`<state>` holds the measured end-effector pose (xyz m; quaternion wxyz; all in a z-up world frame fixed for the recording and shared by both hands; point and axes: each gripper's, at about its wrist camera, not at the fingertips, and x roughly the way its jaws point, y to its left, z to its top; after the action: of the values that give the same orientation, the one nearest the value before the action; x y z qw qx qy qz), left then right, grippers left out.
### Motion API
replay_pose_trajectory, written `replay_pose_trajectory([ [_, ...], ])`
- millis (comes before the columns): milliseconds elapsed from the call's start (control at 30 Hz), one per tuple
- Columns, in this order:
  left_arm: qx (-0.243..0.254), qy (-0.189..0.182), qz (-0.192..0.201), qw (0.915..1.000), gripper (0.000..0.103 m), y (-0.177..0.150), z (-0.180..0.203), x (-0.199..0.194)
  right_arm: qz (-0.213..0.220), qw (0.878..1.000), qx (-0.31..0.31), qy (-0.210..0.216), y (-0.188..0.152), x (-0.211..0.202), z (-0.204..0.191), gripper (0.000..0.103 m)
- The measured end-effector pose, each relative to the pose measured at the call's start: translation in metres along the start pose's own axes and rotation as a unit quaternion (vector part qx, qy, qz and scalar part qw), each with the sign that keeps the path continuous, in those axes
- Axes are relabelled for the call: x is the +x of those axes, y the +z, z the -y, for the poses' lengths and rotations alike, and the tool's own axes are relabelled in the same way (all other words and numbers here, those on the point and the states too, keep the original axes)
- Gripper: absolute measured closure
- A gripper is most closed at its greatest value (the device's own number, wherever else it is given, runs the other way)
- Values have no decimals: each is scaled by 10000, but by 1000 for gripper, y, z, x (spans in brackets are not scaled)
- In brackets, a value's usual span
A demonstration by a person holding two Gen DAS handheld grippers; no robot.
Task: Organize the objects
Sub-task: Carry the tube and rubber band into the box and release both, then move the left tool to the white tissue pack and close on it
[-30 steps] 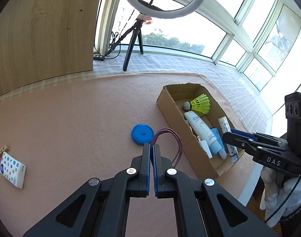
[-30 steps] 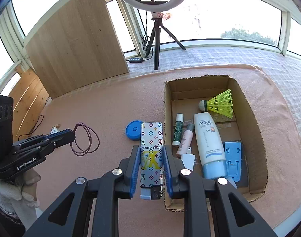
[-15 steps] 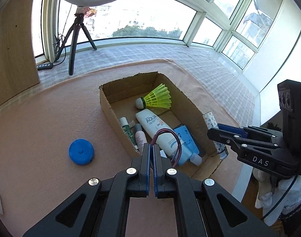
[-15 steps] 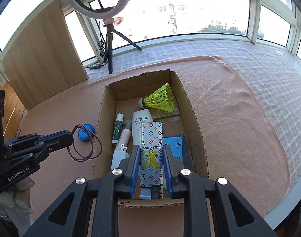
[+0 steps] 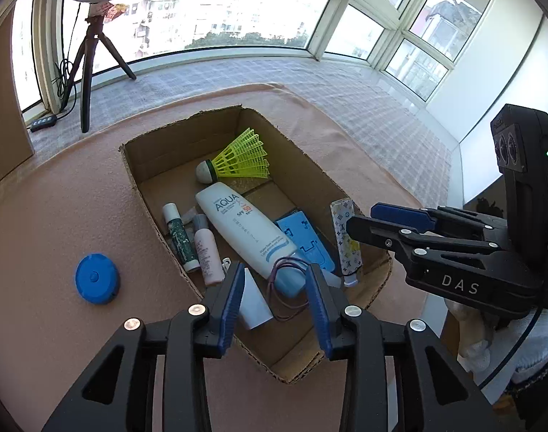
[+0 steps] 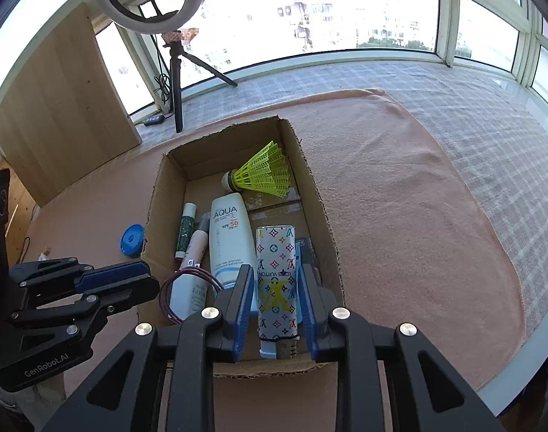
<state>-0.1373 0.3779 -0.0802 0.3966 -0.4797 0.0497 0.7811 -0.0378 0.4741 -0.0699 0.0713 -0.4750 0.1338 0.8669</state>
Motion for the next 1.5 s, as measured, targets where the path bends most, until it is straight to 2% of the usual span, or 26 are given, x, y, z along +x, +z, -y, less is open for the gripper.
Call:
replay_pose_trajectory([
  [33, 11, 1, 22, 10000, 53, -1, 0, -1, 46, 10000, 29, 5, 0, -2, 0, 47],
  [67, 6, 19, 24, 10000, 53, -1, -1, -2, 95, 9999, 42, 19, 0, -3, 1, 45],
  [633, -278, 207, 56, 9994, 51, -21, -21, -23, 67, 9999, 0, 109, -2, -5, -14, 45],
  [1000, -861, 496, 215, 9948, 48, -50, -69, -60, -12, 9988, -234, 432, -3, 0, -54, 45],
  [1300, -1497, 950, 431, 9832, 47, -84, -132, -108, -92, 9950, -518, 847, -1, 9, -112, 45],
  [1500, -2021, 1316, 558, 9689, 46, -116, -187, -142, -212, 9913, -723, 1080, -1, 19, -151, 45],
])
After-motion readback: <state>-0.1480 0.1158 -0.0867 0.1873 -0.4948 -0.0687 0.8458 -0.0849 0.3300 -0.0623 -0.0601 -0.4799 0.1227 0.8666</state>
